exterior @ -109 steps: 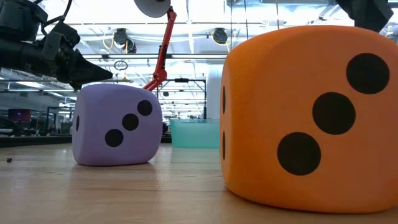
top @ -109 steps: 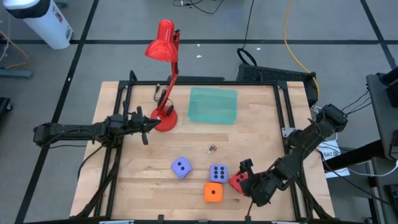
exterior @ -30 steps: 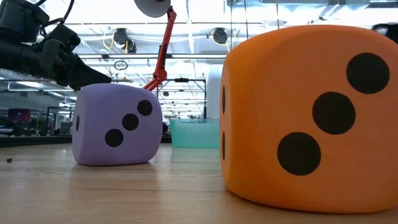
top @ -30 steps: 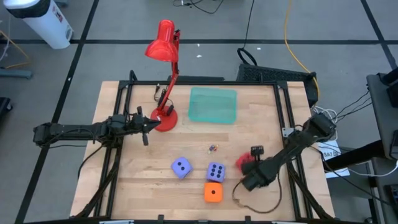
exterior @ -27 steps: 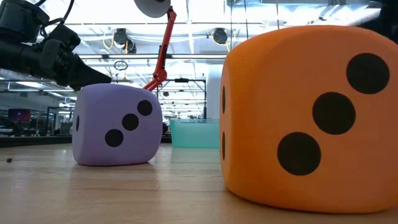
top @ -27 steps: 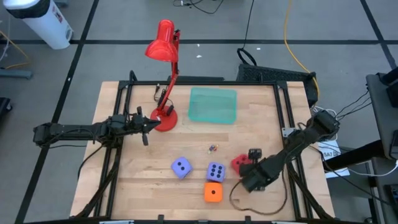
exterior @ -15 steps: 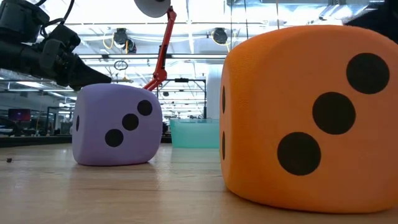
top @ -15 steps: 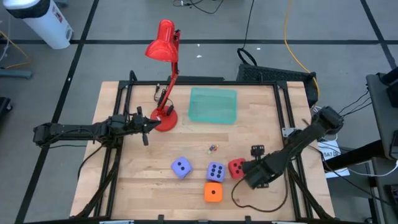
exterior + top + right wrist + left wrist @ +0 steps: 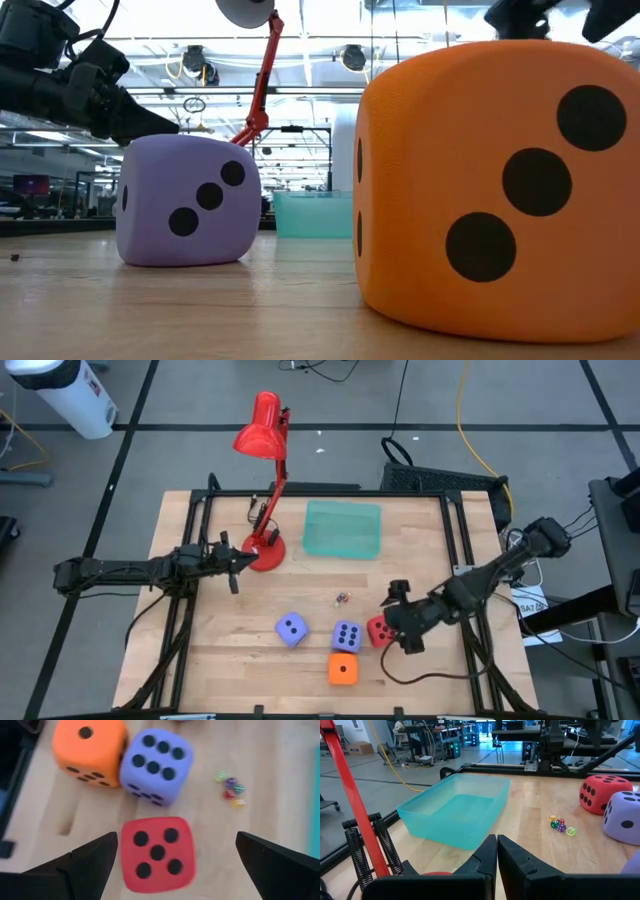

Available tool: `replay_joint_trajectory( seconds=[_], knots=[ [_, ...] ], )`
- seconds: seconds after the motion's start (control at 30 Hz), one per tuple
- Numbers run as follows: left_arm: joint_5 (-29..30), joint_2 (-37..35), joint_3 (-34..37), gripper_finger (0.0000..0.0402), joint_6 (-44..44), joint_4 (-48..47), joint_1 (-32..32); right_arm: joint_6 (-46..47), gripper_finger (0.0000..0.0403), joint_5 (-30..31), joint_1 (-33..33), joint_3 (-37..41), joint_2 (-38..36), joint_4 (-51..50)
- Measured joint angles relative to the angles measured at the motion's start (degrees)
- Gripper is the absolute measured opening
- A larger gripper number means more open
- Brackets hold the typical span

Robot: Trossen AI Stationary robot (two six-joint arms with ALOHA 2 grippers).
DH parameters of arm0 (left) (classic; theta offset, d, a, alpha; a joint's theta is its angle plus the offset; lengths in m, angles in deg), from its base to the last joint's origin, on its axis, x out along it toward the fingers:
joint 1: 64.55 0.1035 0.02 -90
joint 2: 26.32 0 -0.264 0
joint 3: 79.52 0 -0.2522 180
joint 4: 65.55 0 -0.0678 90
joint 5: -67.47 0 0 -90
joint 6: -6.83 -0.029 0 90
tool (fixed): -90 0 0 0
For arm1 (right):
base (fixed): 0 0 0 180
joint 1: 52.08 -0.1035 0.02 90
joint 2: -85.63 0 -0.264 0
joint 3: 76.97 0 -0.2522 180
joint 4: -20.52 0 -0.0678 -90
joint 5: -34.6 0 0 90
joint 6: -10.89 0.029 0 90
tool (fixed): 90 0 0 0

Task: Pick & Place Dice
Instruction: Put the red die into the green bin

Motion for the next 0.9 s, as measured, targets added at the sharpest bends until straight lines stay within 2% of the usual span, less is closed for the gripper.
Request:
replay_joint_trajectory(
  seconds=[0.1, 0.27, 0.47, 0.9],
  knots=[
    [0.1, 0.0, 0.0, 0.0024, 0.0, -0.1, 0.0, -1.0, 0.0399, -6.7, 2.7, 0.0, 3.3, 0.5],
    [0.1, 0.0, 0.0, 0.0024, -0.4, -0.1, 0.0, -0.4, 0.0398, -12.6, 4.4, 0.0, 8.7, 0.7],
    [0.1, 0.0, 0.0, 0.0024, -0.7, -0.4, 0.0, -1.9, 0.0397, -11.8, 4.4, -0.2, 12.1, -0.8],
    [0.1, 0.0, 0.0, 0.0024, -0.9, -0.4, 0.0, -5.6, 0.0396, -13.5, 2.9, 0.0, 10.6, 4.0]
  ],
)
